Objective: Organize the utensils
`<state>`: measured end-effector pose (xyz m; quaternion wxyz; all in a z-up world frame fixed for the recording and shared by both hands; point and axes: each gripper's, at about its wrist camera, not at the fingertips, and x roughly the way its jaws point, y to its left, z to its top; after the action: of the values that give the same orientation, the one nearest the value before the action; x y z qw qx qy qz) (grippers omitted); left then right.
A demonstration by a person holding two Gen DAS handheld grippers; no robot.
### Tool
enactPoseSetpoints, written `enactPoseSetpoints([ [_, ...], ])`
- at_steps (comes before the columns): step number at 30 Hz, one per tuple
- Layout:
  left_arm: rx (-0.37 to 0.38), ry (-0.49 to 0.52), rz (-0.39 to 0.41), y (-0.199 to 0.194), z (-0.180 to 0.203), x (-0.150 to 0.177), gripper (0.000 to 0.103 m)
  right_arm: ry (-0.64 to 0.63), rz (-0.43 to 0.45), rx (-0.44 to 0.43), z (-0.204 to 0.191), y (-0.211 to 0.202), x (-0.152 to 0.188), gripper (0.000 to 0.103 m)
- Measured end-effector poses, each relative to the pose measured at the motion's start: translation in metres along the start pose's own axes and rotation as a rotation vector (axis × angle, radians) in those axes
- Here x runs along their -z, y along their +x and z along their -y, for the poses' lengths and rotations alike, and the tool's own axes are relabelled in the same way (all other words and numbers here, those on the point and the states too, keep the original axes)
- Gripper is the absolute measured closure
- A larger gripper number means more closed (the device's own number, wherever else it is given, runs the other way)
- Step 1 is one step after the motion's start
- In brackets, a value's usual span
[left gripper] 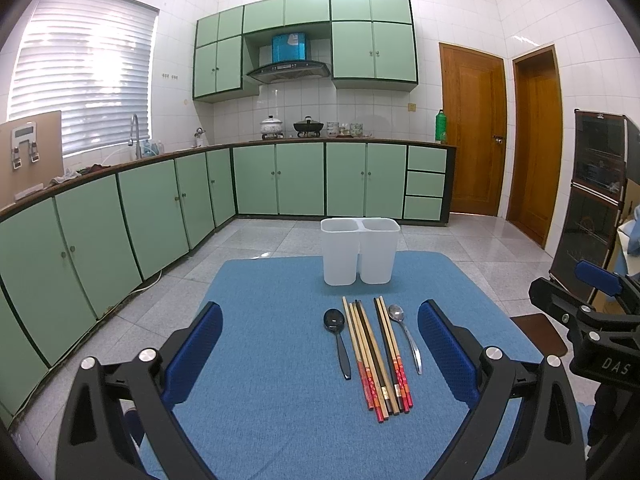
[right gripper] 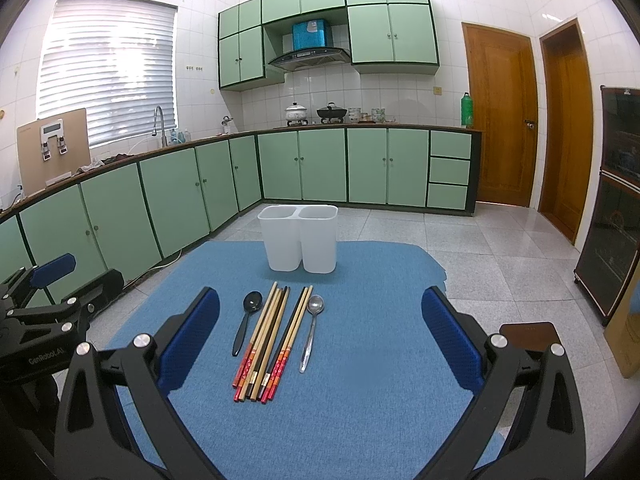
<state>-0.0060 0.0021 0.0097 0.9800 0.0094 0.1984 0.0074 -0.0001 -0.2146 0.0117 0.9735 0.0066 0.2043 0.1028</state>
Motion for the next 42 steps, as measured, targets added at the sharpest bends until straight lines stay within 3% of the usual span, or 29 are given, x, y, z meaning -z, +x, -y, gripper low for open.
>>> enactPoseSetpoints([
  [12, 0.001, -0.001, -0.002, 0.0, -0.001, 0.001, 0.007, 0.002, -0.005, 0.001, 0.003, -0.007, -0.007, 0.005],
  [22, -0.013, -0.001, -0.027, 0.014, -0.005, 0.005, 0.007, 0.007, -0.038, 0.023, 0.013, 0.02, 0.002, 0.005],
  [35, -0.084, -0.009, -0.236, 0.119, -0.034, 0.025, 0.007, -0.026, -0.211, 0.049, 0.017, 0.115, 0.012, 0.006],
  [42, -0.097, -0.001, -0.334, 0.171, -0.04, 0.041, 0.007, 0.002, -0.35, 0.011, 0.015, 0.187, 0.021, 0.022],
])
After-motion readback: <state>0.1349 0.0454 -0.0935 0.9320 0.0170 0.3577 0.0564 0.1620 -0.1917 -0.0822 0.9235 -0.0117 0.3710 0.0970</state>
